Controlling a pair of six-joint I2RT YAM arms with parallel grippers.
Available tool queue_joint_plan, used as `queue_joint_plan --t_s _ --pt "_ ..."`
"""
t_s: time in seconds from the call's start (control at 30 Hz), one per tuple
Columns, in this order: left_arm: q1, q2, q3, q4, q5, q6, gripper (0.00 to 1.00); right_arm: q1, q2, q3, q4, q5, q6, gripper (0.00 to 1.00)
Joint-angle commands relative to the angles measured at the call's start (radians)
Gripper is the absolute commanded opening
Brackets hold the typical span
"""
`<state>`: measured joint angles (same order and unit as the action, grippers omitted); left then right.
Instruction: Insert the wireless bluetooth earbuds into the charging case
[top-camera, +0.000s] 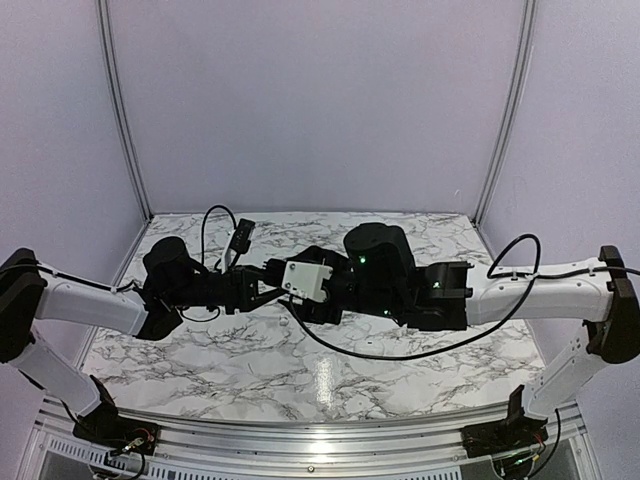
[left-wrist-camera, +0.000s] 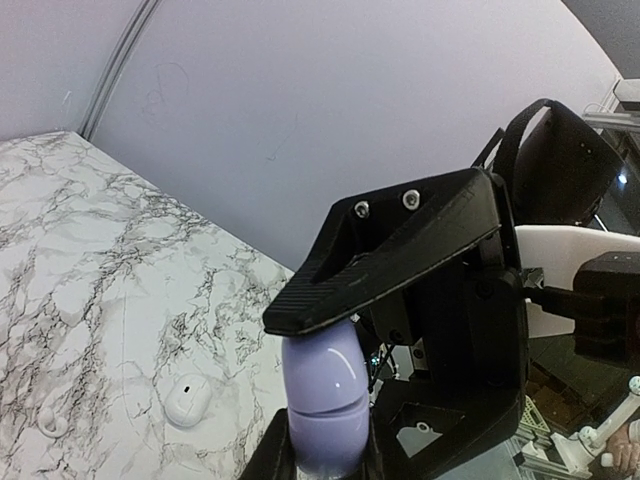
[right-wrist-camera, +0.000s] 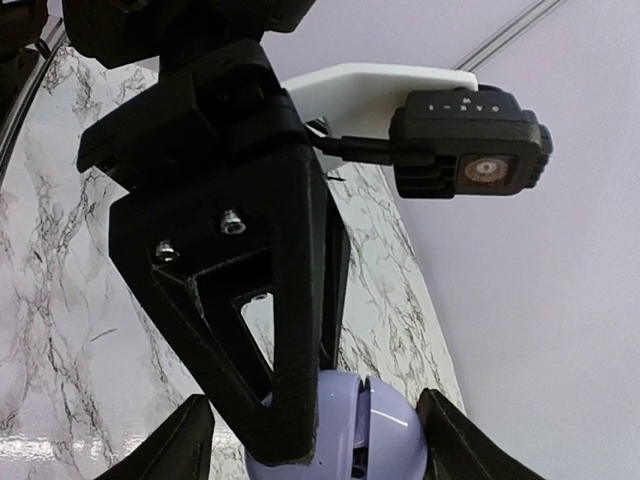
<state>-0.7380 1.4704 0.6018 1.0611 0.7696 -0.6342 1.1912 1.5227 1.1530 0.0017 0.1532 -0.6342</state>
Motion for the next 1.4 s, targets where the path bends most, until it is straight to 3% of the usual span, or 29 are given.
queue_joint_plan --t_s 0.0,0.37,0.67,0.93,1.2,1.37 --pt "0.025 -0.004 0.062 0.087 -0.052 -0.018 0.00 0.023 0.033 -0.013 -0.123 0.032 -0.018 0.67" --pt "0.025 -0.004 0.060 0.087 -0.045 -0.023 0.00 0.024 0.051 -0.009 -0.124 0.108 -0.039 0.58" --pt "0.026 -0.007 0.054 0.086 -0.047 -0.020 0.00 0.025 0.045 -0.010 -0.105 0.127 -0.038 0.32" --pt "0.025 0.002 0.055 0.088 -0.043 -0.011 0.00 0.024 0.053 -0.015 -0.091 0.143 -0.017 0.28" --pt "0.027 -0.017 0.041 0.075 -0.057 0.027 0.42 -0.015 0.036 -0.029 -0.061 0.098 0.035 0.27" --pt "0.033 -0.028 0.023 0.057 -0.084 0.049 0.59 -0.064 0.017 -0.045 -0.038 0.056 0.069 0.27"
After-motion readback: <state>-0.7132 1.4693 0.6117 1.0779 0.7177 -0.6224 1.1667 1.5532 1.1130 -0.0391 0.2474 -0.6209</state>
